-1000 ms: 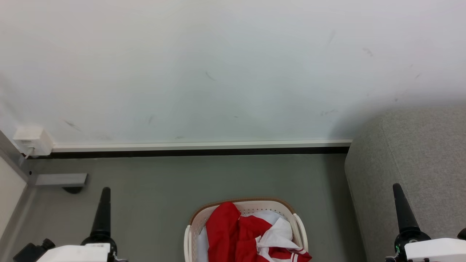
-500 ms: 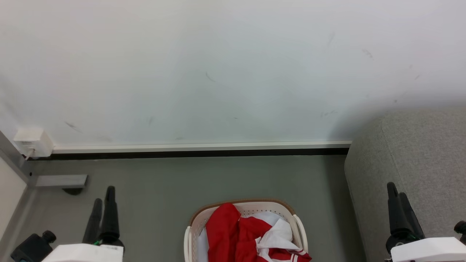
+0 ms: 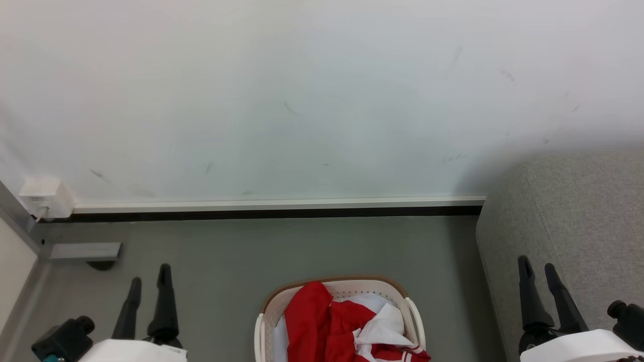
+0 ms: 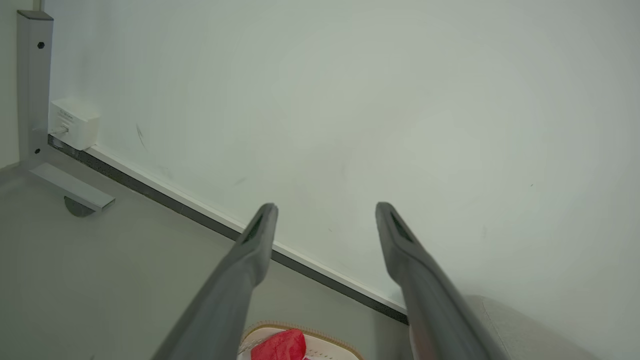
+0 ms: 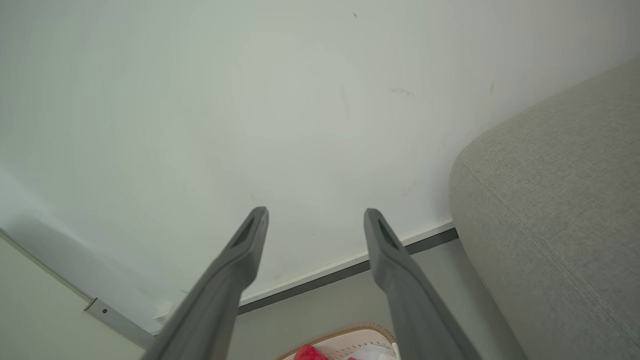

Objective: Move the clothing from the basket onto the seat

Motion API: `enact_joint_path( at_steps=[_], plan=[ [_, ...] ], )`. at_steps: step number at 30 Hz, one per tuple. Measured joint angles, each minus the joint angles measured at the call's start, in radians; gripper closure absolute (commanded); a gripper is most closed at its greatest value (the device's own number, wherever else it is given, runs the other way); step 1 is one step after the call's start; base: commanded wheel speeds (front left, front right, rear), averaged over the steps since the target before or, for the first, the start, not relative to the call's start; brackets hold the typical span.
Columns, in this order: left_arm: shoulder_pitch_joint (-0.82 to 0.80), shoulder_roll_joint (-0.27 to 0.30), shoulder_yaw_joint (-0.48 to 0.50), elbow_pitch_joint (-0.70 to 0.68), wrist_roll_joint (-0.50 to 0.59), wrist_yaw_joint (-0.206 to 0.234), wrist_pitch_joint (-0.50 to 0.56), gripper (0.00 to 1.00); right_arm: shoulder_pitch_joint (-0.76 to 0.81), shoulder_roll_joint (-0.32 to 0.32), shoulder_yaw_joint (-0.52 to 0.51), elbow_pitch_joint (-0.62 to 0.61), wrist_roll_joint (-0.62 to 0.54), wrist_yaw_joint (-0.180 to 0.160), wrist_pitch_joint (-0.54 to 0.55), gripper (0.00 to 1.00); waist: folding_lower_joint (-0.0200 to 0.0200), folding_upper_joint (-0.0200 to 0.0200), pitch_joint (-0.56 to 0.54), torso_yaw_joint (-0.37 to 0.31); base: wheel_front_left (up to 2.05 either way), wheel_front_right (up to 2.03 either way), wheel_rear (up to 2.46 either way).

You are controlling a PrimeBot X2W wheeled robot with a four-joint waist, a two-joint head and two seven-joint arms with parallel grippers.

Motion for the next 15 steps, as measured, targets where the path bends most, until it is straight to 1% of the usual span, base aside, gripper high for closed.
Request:
enact_joint_path(
  at_steps=[5, 15],
  plan=[
    [0.004, 0.007, -0.009, 0.003, 0.056, 0.012, -0.017, 0.0, 0.0, 0.0, 0.019, 0.006, -0.066, 0.0, -0.014, 0.0, 0.0, 0.0, -0.001, 0.0, 0.0, 0.0, 0.0],
    [0.016, 0.013, -0.027, 0.009, 0.156, 0.017, -0.041, 0.0, 0.0, 0.0, 0.038, 0.031, -0.165, 0.0, -0.04, 0.0, 0.0, 0.0, -0.004, -0.002, 0.0, 0.0, 0.0]
  ],
)
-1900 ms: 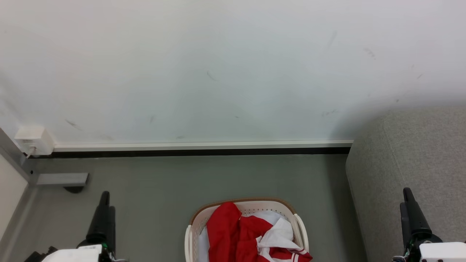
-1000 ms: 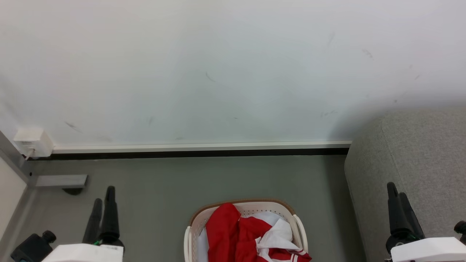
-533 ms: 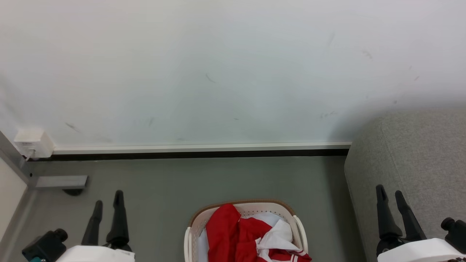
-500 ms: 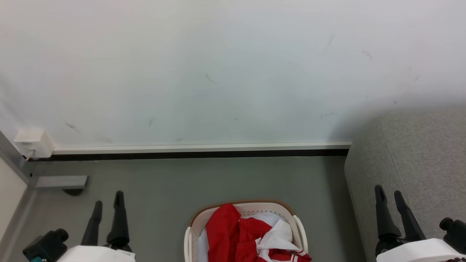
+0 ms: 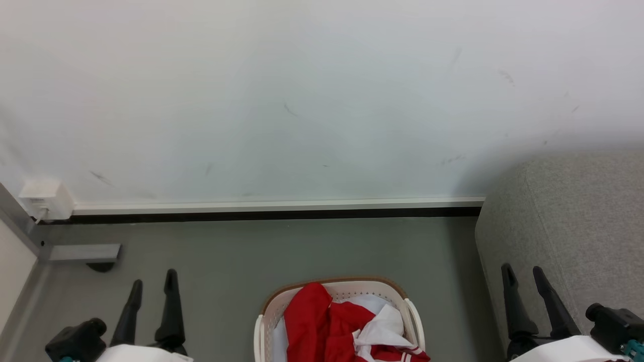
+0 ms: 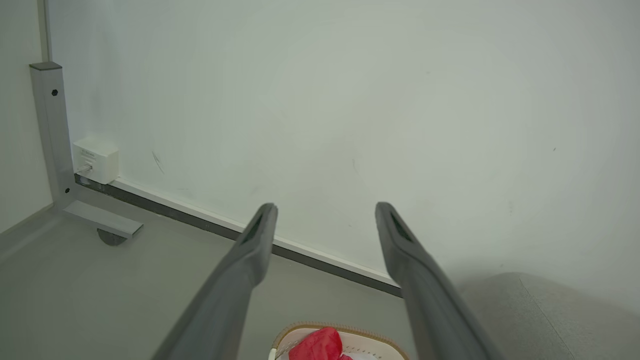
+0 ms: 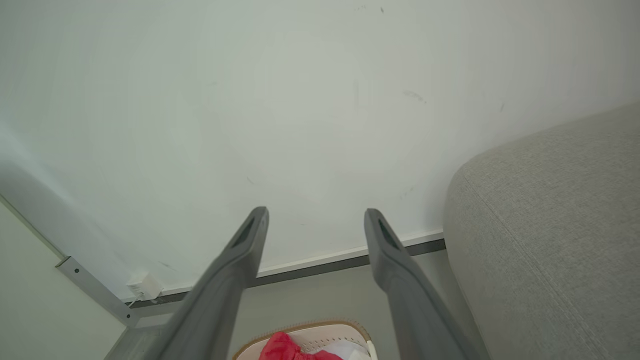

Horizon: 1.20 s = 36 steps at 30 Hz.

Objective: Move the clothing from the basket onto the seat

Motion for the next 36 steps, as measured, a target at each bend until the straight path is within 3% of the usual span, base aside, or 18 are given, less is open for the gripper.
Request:
enact_joint_path(
  at_steps=[36],
  plan=[
    [0.012, 0.006, -0.005, -0.026, 0.307, 0.008, -0.076, 0.0, -0.001, 0.002, 0.054, -0.006, -0.286, 0.0, -0.079, 0.0, 0.0, 0.0, -0.009, -0.001, 0.0, 0.0, 0.0]
  ],
)
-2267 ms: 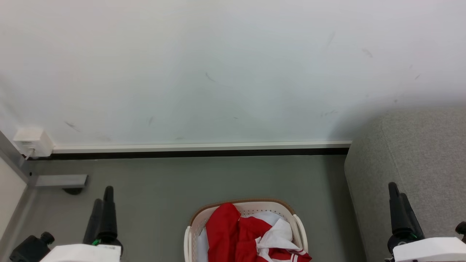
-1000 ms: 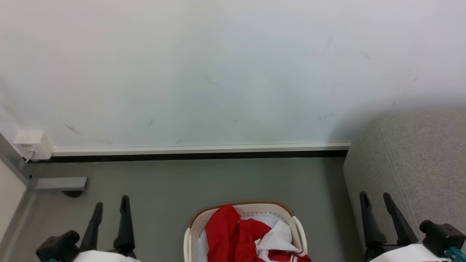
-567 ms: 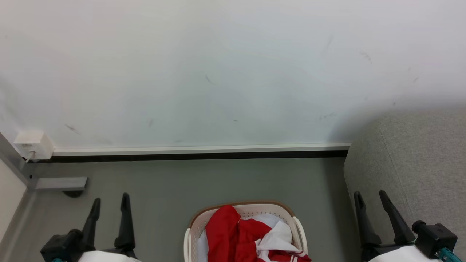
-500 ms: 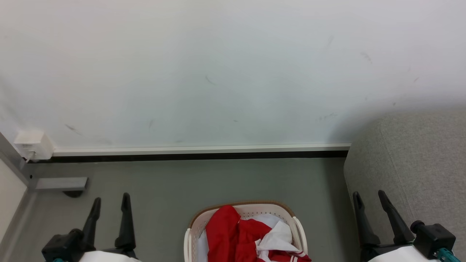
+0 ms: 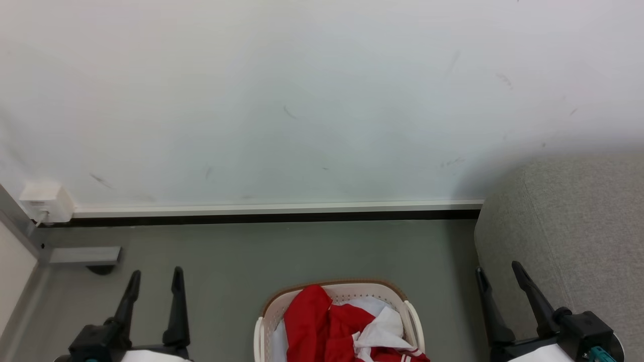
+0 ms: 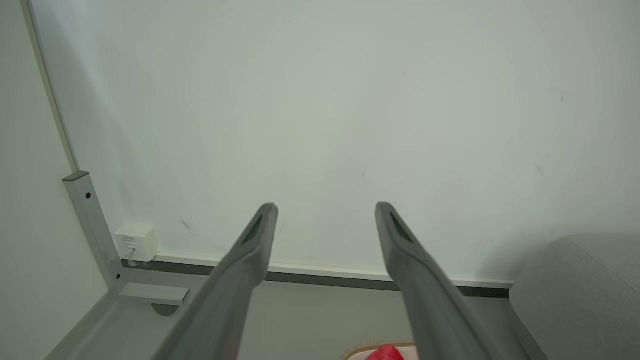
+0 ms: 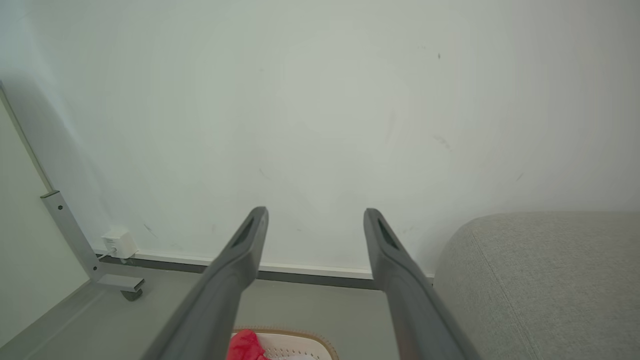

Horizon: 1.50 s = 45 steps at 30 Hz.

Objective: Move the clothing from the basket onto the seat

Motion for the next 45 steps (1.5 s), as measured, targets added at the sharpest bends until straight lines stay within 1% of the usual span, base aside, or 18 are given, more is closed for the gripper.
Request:
enact_joint_path(
  at_steps=[16, 30, 37, 39, 45],
  plan=[
    [0.008, -0.004, 0.01, -0.009, 0.107, -0.004, -0.033, 0.0, -0.001, -0.001, 0.011, -0.012, -0.093, 0.0, -0.028, 0.0, 0.0, 0.0, -0.005, -0.003, 0.0, 0.0, 0.0],
    [0.008, -0.011, 0.02, -0.012, 0.109, -0.01, -0.033, 0.0, -0.006, 0.002, -0.003, -0.017, -0.095, 0.0, -0.028, 0.0, 0.0, 0.0, 0.004, -0.014, 0.0, 0.0, 0.0],
    [0.005, -0.015, 0.022, -0.021, 0.109, -0.022, -0.033, 0.0, -0.022, 0.002, -0.014, -0.029, -0.091, 0.0, -0.028, 0.0, 0.0, 0.0, 0.033, -0.035, 0.0, 0.0, 0.0],
    [-0.002, -0.015, 0.022, -0.025, 0.108, -0.026, -0.033, 0.0, -0.033, 0.003, -0.026, -0.036, -0.073, 0.0, -0.028, 0.0, 0.0, 0.0, 0.045, -0.042, 0.0, 0.0, 0.0],
    [-0.064, -0.016, 0.019, -0.031, 0.095, -0.049, -0.033, 0.0, -0.072, 0.004, -0.046, -0.059, -0.071, 0.0, -0.03, 0.0, 0.0001, 0.0, 0.116, -0.057, 0.0, 0.0, 0.0]
  ],
)
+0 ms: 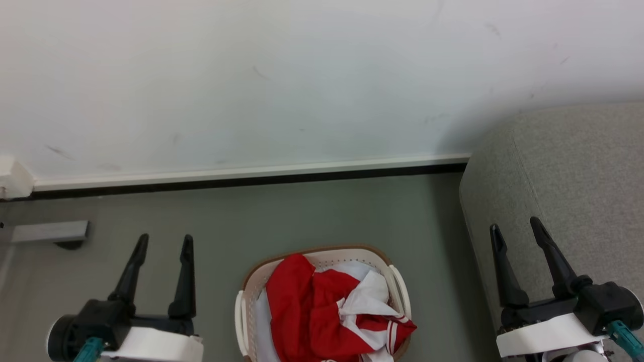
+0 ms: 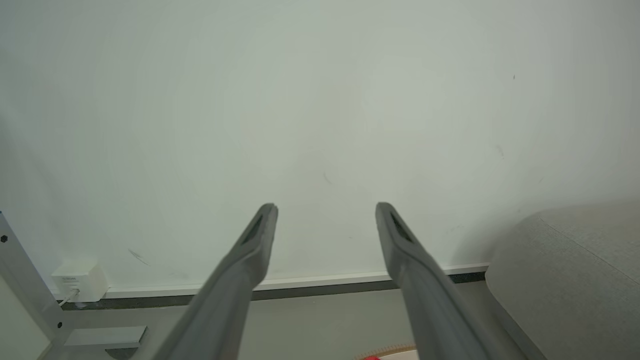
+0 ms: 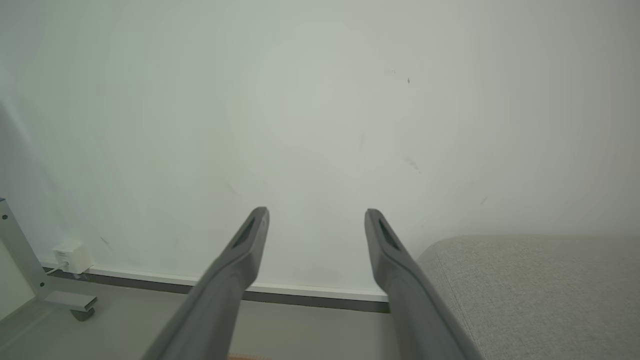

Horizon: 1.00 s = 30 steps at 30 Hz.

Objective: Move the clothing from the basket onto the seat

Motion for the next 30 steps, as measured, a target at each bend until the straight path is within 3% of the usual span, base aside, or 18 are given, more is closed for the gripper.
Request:
enact_joint_path(
  at_steps=[15, 30],
  plan=[
    [-0.19, 0.04, -0.039, 0.094, -0.018, -0.048, 0.0, 0.0, -0.11, 0.01, -0.027, -0.079, -0.011, 0.0, 0.0, 0.0, 0.0, 0.0, 0.242, -0.065, 0.0, 0.0, 0.0],
    [-0.424, 0.169, -0.255, 0.39, -0.111, -0.054, 0.0, 0.0, -0.195, 0.013, -0.048, -0.17, 0.087, 0.0, 0.0, 0.0, 0.0002, 0.0, 0.453, -0.155, 0.0, 0.0, 0.0]
  ],
)
